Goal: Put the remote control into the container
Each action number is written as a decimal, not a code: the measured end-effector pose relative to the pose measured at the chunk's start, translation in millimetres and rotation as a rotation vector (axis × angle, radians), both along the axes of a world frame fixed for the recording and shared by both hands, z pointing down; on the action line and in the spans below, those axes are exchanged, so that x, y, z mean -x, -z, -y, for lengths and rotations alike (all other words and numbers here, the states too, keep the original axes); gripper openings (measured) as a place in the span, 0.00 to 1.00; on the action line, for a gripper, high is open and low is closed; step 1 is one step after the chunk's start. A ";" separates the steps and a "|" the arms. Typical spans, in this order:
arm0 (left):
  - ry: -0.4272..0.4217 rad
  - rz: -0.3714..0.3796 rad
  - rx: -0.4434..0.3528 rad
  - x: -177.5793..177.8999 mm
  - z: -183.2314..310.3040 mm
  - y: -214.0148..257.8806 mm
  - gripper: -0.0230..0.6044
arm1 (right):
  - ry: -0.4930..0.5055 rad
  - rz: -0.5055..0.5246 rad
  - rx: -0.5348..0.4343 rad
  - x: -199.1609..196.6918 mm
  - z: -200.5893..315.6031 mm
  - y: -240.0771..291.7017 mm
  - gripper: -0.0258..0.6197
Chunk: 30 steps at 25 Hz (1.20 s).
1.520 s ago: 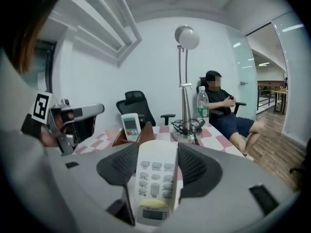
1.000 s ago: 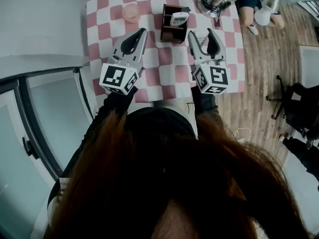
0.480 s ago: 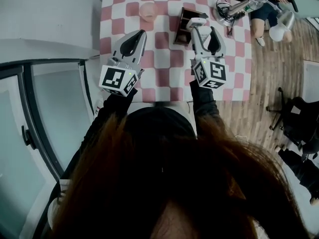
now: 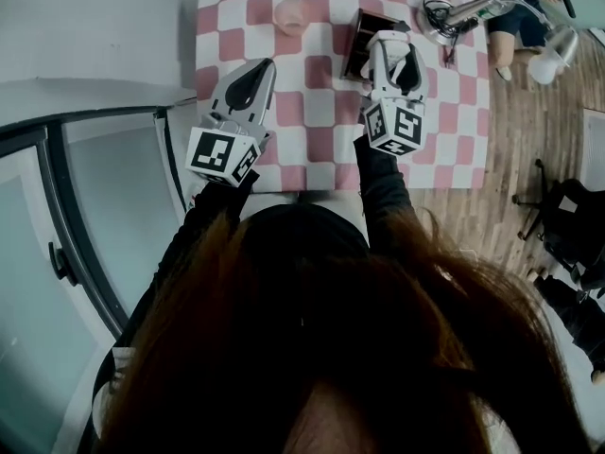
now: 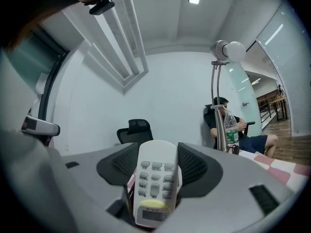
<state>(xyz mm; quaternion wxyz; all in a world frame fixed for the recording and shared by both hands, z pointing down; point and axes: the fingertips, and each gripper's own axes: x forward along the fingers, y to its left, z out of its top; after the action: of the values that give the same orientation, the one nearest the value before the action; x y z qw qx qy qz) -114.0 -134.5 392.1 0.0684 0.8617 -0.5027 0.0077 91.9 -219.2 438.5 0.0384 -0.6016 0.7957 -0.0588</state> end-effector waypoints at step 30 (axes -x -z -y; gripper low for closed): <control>-0.028 -0.004 0.044 11.8 4.0 -14.7 0.05 | -0.006 -0.154 0.106 10.7 -19.8 -58.7 0.43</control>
<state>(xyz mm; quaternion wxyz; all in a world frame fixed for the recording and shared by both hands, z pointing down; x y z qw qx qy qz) -125.8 -138.5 406.8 0.0884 0.8669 -0.4903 0.0179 81.1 -199.3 497.2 -0.0546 -0.6078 0.7904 -0.0543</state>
